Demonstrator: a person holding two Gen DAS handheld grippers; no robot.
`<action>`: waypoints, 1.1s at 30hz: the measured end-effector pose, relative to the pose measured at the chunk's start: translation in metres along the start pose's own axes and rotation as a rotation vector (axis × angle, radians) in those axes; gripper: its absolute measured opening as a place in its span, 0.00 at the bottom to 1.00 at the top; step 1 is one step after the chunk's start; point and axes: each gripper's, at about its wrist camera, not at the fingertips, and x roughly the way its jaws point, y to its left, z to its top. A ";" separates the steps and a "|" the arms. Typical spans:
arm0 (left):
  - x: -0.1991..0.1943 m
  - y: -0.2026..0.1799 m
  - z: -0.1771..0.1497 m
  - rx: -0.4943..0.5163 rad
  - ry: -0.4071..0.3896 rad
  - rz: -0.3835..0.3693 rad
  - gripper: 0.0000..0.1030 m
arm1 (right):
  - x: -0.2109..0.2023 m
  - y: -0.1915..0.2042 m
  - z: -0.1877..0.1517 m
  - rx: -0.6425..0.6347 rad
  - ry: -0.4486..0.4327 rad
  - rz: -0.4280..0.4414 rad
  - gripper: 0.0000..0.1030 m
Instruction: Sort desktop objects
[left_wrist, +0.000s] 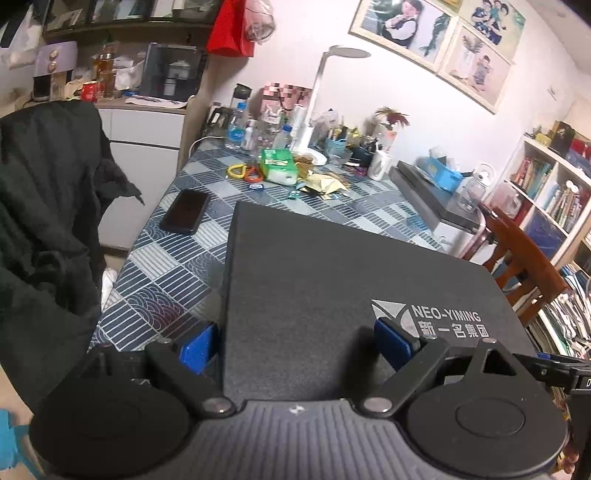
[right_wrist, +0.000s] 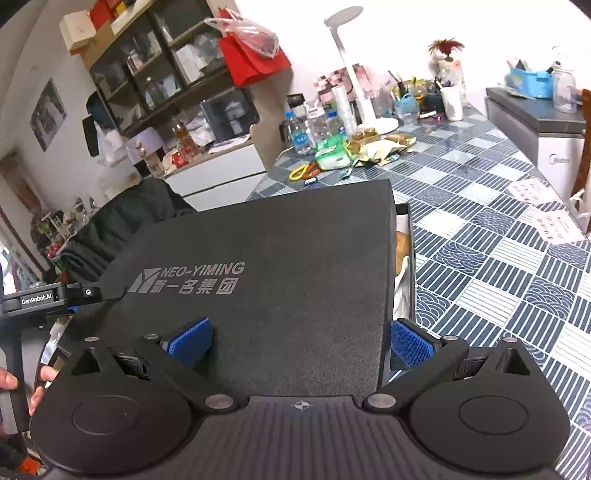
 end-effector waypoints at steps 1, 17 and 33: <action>0.000 0.001 -0.002 -0.005 0.003 0.001 1.00 | 0.002 0.000 0.001 -0.003 0.006 0.003 1.00; -0.036 0.030 -0.062 -0.050 0.082 -0.003 1.00 | -0.022 0.026 -0.065 0.042 0.069 0.008 1.00; -0.075 0.037 -0.090 -0.020 0.084 -0.039 1.00 | -0.062 0.055 -0.112 0.065 0.046 -0.026 1.00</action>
